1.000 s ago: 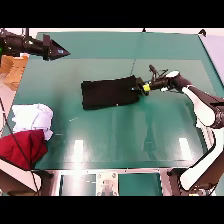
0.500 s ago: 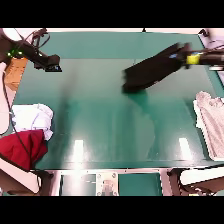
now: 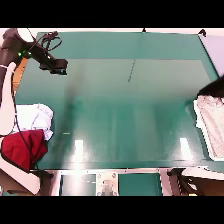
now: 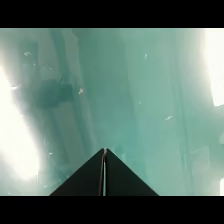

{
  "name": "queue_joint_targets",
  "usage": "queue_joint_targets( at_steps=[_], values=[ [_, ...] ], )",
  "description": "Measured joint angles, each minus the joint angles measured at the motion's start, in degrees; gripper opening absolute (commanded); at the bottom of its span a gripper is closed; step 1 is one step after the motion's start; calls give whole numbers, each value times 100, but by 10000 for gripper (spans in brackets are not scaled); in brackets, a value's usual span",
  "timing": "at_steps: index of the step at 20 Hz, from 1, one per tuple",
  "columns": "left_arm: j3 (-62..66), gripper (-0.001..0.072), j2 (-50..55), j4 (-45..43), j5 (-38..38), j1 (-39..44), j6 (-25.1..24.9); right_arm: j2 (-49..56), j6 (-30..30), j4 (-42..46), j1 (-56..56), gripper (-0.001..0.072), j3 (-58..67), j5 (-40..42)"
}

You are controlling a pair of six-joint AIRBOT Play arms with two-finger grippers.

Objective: Fold the shirts.

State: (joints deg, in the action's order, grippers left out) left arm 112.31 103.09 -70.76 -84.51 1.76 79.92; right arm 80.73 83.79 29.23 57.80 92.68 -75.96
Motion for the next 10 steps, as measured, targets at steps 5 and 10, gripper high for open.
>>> queue_joint_targets(
  at_steps=[5,10],
  values=[
    [0,25,0,13,-63,13,37,-162,614,667,1034,16,2,-723],
    [0,25,0,70,-79,17,59,-212,1010,2310,1473,16,2,-1788]
  ],
)
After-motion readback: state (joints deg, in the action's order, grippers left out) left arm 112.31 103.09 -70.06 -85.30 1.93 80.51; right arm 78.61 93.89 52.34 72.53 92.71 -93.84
